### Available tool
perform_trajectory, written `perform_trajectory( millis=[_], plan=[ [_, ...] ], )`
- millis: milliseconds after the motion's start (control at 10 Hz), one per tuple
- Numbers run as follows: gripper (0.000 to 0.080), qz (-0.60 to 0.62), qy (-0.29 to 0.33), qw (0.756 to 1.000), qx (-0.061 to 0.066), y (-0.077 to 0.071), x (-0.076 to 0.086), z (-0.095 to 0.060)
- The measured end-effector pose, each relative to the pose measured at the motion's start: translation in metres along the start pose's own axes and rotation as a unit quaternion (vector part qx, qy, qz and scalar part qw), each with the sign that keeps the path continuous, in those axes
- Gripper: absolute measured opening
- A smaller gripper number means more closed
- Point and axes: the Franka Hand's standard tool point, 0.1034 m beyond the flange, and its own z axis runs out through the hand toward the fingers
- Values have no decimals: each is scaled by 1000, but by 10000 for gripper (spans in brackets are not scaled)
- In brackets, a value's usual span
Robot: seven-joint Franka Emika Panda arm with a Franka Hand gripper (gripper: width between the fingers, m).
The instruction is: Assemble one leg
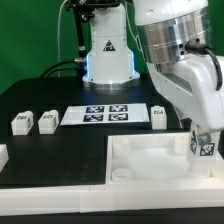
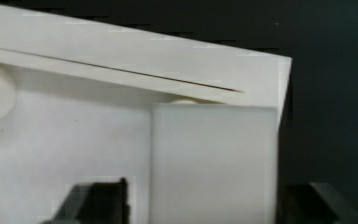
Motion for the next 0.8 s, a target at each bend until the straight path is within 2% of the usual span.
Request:
perform_trajectory(
  millis=[100,200,500,600,700,800],
  plan=[
    [539,-70,-1,997,-15,1,-4,2],
    [629,-141,-2,990,-26,-1,-10,2],
    [648,-328,-5,944,-26,-1,-12,1],
    [648,-390,-3,920,-31,0,-12,1],
    [649,-473,1,880,-39,1,-9,2],
    [649,-514,0,857,-40,2,-6,3]
  ],
)
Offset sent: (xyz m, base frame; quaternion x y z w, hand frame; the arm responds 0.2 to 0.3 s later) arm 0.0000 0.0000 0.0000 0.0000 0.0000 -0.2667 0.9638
